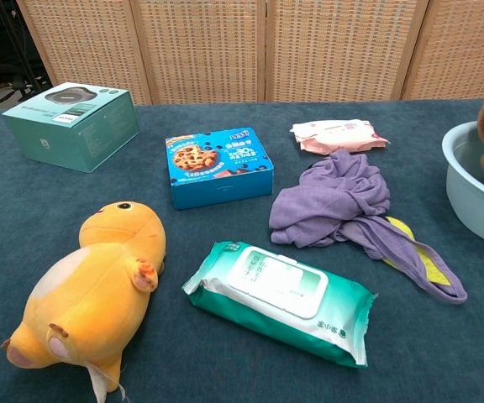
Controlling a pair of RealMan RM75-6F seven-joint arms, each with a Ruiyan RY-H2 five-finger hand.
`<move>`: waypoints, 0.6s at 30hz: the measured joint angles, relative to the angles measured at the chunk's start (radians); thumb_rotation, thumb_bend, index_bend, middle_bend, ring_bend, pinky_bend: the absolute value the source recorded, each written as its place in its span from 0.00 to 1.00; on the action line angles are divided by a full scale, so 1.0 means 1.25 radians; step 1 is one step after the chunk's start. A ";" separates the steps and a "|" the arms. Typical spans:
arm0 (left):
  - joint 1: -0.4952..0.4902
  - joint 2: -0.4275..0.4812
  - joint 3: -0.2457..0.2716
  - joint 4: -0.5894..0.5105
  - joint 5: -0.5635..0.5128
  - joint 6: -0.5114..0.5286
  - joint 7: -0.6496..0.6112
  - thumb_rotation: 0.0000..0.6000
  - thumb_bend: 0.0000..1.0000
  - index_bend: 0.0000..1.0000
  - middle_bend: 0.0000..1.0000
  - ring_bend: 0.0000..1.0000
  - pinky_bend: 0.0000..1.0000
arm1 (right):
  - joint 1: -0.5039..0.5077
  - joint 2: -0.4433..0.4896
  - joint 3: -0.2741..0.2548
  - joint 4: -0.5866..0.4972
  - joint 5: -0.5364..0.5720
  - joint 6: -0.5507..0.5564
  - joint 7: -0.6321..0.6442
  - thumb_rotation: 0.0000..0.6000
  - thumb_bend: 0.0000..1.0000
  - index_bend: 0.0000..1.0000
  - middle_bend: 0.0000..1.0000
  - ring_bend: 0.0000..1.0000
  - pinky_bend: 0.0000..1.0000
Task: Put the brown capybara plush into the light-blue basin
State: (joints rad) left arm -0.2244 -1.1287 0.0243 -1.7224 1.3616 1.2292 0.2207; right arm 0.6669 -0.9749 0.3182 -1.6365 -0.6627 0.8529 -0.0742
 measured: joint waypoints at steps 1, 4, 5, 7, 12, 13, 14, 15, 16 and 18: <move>0.001 -0.001 -0.001 0.000 0.000 0.003 0.001 1.00 0.18 0.00 0.00 0.00 0.00 | -0.006 0.007 -0.001 -0.022 -0.034 0.021 -0.005 1.00 0.00 0.00 0.00 0.00 0.00; 0.005 -0.003 -0.004 0.001 0.001 0.016 0.002 1.00 0.18 0.00 0.00 0.00 0.00 | -0.027 0.018 -0.012 -0.081 -0.131 0.087 -0.025 1.00 0.00 0.00 0.00 0.00 0.00; 0.007 -0.004 -0.005 0.001 0.004 0.024 0.003 1.00 0.18 0.00 0.00 0.00 0.00 | -0.037 0.019 -0.019 -0.098 -0.163 0.110 -0.031 1.00 0.00 0.00 0.00 0.00 0.00; 0.012 -0.005 -0.006 0.002 0.012 0.039 0.005 1.00 0.18 0.00 0.00 0.00 0.00 | -0.063 0.016 -0.040 -0.129 -0.245 0.169 -0.048 1.00 0.00 0.00 0.00 0.00 0.00; 0.023 -0.007 -0.006 0.001 0.040 0.073 0.008 1.00 0.18 0.00 0.00 0.00 0.00 | -0.138 -0.020 -0.114 -0.149 -0.431 0.310 -0.093 1.00 0.00 0.00 0.00 0.00 0.00; 0.025 -0.008 -0.005 0.000 0.047 0.080 0.010 1.00 0.18 0.00 0.00 0.00 0.00 | -0.161 -0.039 -0.137 -0.141 -0.473 0.347 -0.105 1.00 0.00 0.00 0.00 0.00 0.00; 0.027 -0.008 -0.005 0.000 0.051 0.085 0.012 1.00 0.18 0.00 0.00 0.00 0.00 | -0.179 -0.055 -0.154 -0.131 -0.500 0.374 -0.113 1.00 0.00 0.00 0.00 0.00 0.00; 0.029 -0.009 -0.005 -0.001 0.053 0.089 0.015 1.00 0.18 0.00 0.00 0.00 0.00 | -0.195 -0.071 -0.169 -0.117 -0.523 0.399 -0.121 1.00 0.00 0.00 0.00 0.00 0.00; 0.031 -0.009 -0.006 -0.001 0.054 0.094 0.017 1.00 0.18 0.00 0.00 0.00 0.00 | -0.217 -0.091 -0.186 -0.094 -0.546 0.430 -0.131 1.00 0.00 0.00 0.00 0.00 0.00; 0.034 -0.010 -0.007 -0.002 0.055 0.100 0.022 1.00 0.18 0.00 0.00 0.00 0.00 | -0.251 -0.121 -0.210 -0.055 -0.568 0.469 -0.142 1.00 0.00 0.00 0.00 0.00 0.00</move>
State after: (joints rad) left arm -0.1821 -1.1412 0.0150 -1.7248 1.4305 1.3539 0.2476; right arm 0.3528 -1.1264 0.0552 -1.7052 -1.3729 1.4394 -0.2515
